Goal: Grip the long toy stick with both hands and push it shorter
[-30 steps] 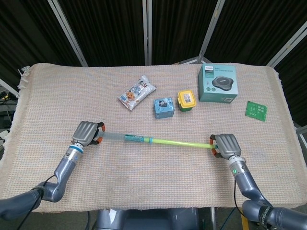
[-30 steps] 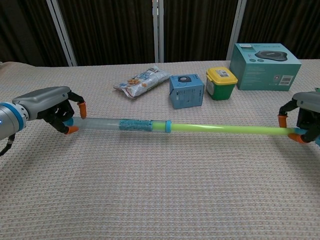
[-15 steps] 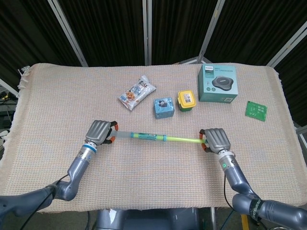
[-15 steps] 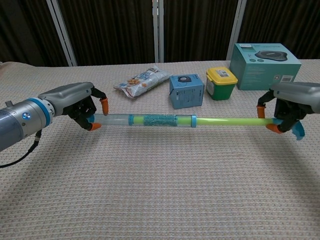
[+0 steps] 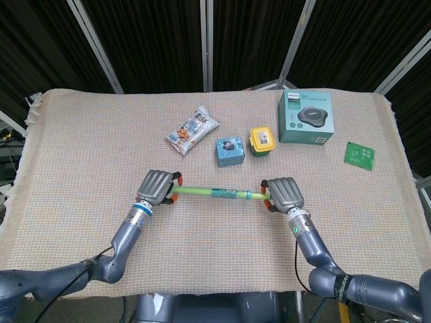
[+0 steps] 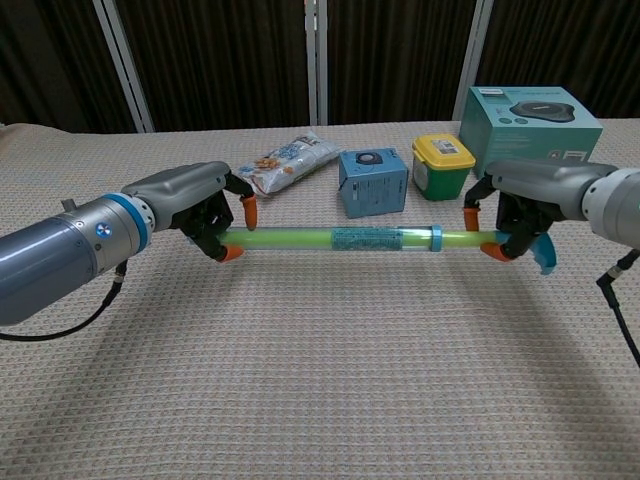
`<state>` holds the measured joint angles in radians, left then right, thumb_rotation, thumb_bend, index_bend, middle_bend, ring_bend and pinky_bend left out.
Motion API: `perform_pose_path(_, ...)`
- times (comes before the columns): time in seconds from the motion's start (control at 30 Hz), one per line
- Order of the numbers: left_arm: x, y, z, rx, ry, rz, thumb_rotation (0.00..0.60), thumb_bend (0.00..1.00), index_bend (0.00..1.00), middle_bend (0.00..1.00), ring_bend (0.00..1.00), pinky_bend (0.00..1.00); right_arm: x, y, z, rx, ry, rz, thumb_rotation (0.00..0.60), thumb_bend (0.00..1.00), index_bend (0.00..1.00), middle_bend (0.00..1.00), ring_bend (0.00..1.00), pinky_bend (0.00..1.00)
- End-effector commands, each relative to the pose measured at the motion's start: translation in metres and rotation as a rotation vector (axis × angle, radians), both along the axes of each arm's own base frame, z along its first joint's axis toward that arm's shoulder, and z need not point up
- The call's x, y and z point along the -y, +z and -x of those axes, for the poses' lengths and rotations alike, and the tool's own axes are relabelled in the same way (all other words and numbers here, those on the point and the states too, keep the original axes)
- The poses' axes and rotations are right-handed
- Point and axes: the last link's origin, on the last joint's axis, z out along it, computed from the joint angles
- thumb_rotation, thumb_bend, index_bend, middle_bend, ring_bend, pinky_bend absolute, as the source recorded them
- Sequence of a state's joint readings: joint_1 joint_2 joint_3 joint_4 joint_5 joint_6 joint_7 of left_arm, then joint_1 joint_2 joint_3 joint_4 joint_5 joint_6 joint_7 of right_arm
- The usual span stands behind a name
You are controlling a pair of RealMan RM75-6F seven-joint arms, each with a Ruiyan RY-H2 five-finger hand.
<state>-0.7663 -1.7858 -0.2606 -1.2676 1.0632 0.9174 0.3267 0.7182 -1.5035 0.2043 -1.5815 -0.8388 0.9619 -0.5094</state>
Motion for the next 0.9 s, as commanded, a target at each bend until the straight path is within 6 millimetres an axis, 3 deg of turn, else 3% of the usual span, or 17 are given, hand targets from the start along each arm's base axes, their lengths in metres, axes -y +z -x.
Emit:
perform_pose_path(0.03,0.000,0.000,0.000,0.002,0.001,0.001,0.600,0.40,0.73,0.84,0.81,1.00,0.000,-0.001,-0.002,0.003,0.000,-0.001,0.600,0.53,0.63,1.00,1.00,1.00)
perform_pose_path(0.1,0.000,0.000,0.000,0.001,0.000,0.000,0.600,0.36,0.58,0.84,0.81,1.00,0.000,-0.001,-0.002,0.002,0.000,-0.001,0.600,0.41,0.48,1.00,1.00,1.00)
perform_pose_path(0.2,0.001,0.000,0.002,-0.003,0.003,0.012,0.600,0.14,0.07,0.77,0.79,0.99,-0.001,0.000,0.001,-0.005,-0.003,-0.002,0.600,0.11,0.16,1.00,1.00,1.00)
perform_pose_path(0.23,0.001,0.001,0.004,-0.010,0.007,0.021,0.600,0.07,0.00,0.73,0.77,0.98,-0.001,0.001,0.002,-0.005,-0.003,0.001,0.600,0.02,0.06,1.00,1.00,1.00)
perform_pose_path(0.27,0.001,0.002,0.006,-0.018,0.012,0.026,0.600,0.04,0.00,0.70,0.75,0.96,0.000,0.003,0.003,-0.008,-0.001,0.010,0.600,0.00,0.01,0.99,1.00,1.00)
perform_pose_path(0.43,0.002,0.014,0.016,-0.052,0.030,0.010,0.600,0.00,0.00,0.44,0.58,0.77,-0.001,0.013,0.014,-0.036,0.030,0.041,0.600,0.00,0.00,0.89,0.94,1.00)
perform_pose_path(0.53,0.007,0.028,0.024,-0.057,0.037,-0.017,0.600,0.00,0.00,0.18,0.34,0.51,-0.004,0.023,0.024,-0.047,0.047,0.065,0.600,0.00,0.00,0.79,0.86,0.96)
perform_pose_path(0.6,0.011,0.044,0.029,-0.045,0.040,-0.046,0.600,0.00,0.00,0.07,0.19,0.35,-0.009,0.033,0.031,-0.040,0.046,0.076,0.600,0.00,0.00,0.69,0.77,0.86)
perform_pose_path(0.7,0.021,0.070,0.039,-0.029,0.034,-0.096,0.600,0.00,0.00,0.00,0.02,0.11,-0.021,0.052,0.041,-0.031,0.049,0.094,0.600,0.00,0.00,0.46,0.55,0.55)
perform_pose_path(0.77,0.030,0.089,0.046,-0.023,0.031,-0.138,0.600,0.00,0.00,0.00,0.00,0.03,-0.030,0.068,0.049,-0.026,0.054,0.121,0.600,0.00,0.00,0.32,0.39,0.37)
perform_pose_path(0.83,0.057,0.129,0.063,-0.036,0.029,-0.235,0.600,0.00,0.00,0.00,0.00,0.00,-0.051,0.098,0.065,-0.008,0.056,0.192,0.600,0.00,0.00,0.19,0.24,0.20)
perform_pose_path(0.9,0.081,0.151,0.074,-0.050,0.040,-0.272,0.600,0.00,0.00,0.00,0.00,0.00,-0.067,0.114,0.075,0.027,0.062,0.227,0.600,0.00,0.00,0.09,0.11,0.06)
